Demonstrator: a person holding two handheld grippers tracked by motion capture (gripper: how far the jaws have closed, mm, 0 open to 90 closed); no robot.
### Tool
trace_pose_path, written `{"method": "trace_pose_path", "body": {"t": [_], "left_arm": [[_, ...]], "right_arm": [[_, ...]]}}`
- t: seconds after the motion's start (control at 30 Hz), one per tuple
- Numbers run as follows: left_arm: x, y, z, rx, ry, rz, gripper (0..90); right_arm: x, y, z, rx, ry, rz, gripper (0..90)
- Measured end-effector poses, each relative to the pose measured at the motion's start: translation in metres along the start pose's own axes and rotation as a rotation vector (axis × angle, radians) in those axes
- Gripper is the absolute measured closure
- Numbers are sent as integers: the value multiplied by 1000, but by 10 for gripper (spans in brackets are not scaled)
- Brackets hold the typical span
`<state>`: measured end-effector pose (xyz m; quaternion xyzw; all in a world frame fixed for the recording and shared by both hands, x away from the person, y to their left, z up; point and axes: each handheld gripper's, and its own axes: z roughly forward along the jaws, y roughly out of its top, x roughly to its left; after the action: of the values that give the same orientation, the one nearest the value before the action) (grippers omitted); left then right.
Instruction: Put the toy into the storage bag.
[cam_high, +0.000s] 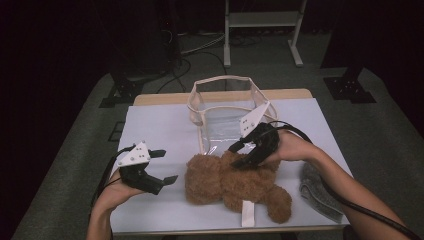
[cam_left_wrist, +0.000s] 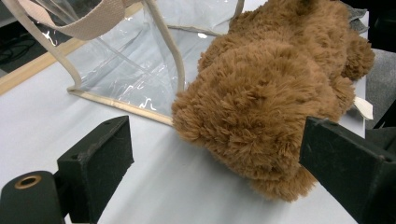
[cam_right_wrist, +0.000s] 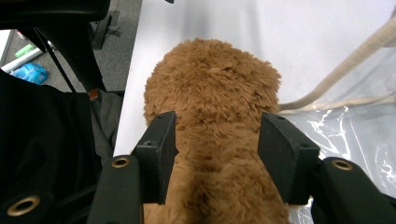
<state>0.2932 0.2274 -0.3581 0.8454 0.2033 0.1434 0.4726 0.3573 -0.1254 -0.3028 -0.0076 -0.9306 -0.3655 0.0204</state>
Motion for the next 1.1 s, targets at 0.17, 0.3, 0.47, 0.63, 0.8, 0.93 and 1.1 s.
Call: {"method": "trace_pose_path", "body": {"t": [0.17, 0.3, 0.47, 0.63, 0.8, 0.93, 1.1], "left_arm": [[0, 1, -1, -2, 0, 4, 86], [0, 0, -1, -3, 0, 2, 85], [0, 0, -2, -3, 3, 2, 86], [1, 0, -4, -7, 5, 1, 86], [1, 0, -3, -4, 1, 3, 86], [1, 0, -3, -5, -1, 3, 86], [1, -1, -3, -3, -2, 3, 86]], "right_arm": [[3, 5, 11, 6, 12, -20, 442], [3, 8, 20, 8, 24, -26, 430], [3, 13, 36, 17, 40, -29, 410], [3, 16, 48, 24, 37, -35, 373], [2, 18, 58, 31, 31, -36, 343], [2, 18, 65, 46, 28, -41, 329], [2, 15, 69, 56, 34, -29, 327]]}}
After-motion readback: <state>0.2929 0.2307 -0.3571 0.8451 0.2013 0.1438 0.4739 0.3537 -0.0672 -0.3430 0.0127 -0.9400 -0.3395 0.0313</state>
